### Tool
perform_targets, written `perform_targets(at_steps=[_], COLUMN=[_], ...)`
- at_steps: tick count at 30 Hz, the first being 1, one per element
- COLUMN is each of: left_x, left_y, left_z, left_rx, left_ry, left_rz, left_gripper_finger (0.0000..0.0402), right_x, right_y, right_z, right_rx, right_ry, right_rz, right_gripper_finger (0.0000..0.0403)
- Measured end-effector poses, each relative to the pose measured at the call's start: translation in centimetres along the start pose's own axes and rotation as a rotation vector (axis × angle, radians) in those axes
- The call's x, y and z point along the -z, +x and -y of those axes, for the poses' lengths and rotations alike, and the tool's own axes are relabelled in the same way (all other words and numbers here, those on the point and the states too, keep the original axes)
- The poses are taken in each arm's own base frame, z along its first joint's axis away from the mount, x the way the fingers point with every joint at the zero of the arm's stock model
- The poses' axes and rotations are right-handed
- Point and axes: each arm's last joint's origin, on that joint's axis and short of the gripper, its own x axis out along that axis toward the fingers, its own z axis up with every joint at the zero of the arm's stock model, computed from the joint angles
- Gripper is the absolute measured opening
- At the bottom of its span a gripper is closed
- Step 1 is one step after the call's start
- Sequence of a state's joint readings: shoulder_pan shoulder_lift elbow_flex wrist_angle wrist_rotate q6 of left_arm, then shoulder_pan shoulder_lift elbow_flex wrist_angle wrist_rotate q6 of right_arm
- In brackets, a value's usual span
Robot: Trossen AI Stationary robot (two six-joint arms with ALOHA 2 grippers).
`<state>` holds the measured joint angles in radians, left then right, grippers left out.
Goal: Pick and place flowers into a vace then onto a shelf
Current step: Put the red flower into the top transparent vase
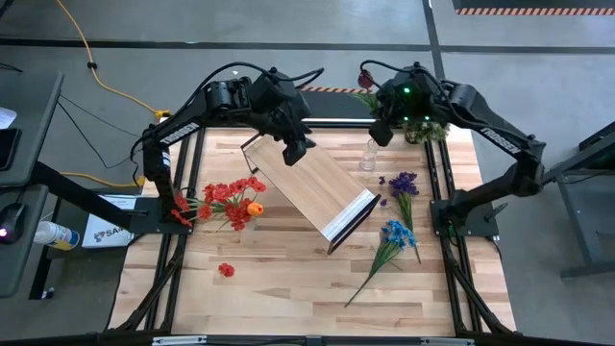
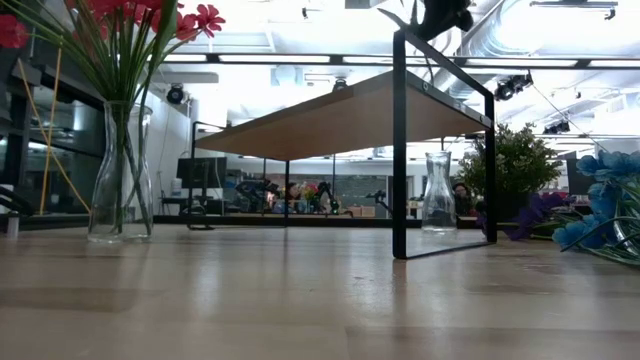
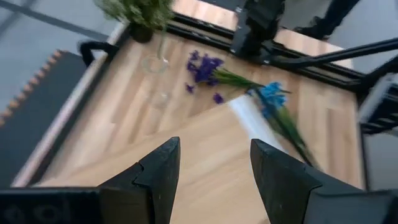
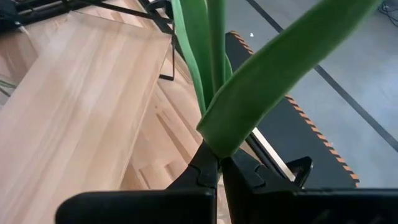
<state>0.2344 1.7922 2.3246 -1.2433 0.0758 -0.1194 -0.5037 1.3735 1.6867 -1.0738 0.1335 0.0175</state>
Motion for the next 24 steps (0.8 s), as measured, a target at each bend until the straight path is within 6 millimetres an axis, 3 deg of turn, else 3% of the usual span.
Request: perform_targets(at_steps=[8,13,24], left_x=[0.6,1.1,1.2], left_y=[-1.5,-2.5,-2.6], left_z=[-0.2,-0.3,-0.4], left_rx=[-0.074,-0.101,-0.145], left_ry=[0.043,0.06,0.065], left_rz=[-0.018,-0.048,-0.056], left_gripper_finger=[0.023,0.023,0.023], right_x=[-0.8,-0.2,0.2], right_y=[1.6,1.3,0.0], right_z=[-0.2,0.0,0.4], right_rx=[0.009,0.033,0.063], right_ry=[-0.03,-0.03,0.009], right_rz=[0.018,-0.03,-0.022], right_gripper_finger=[0.0,0.0,0.0])
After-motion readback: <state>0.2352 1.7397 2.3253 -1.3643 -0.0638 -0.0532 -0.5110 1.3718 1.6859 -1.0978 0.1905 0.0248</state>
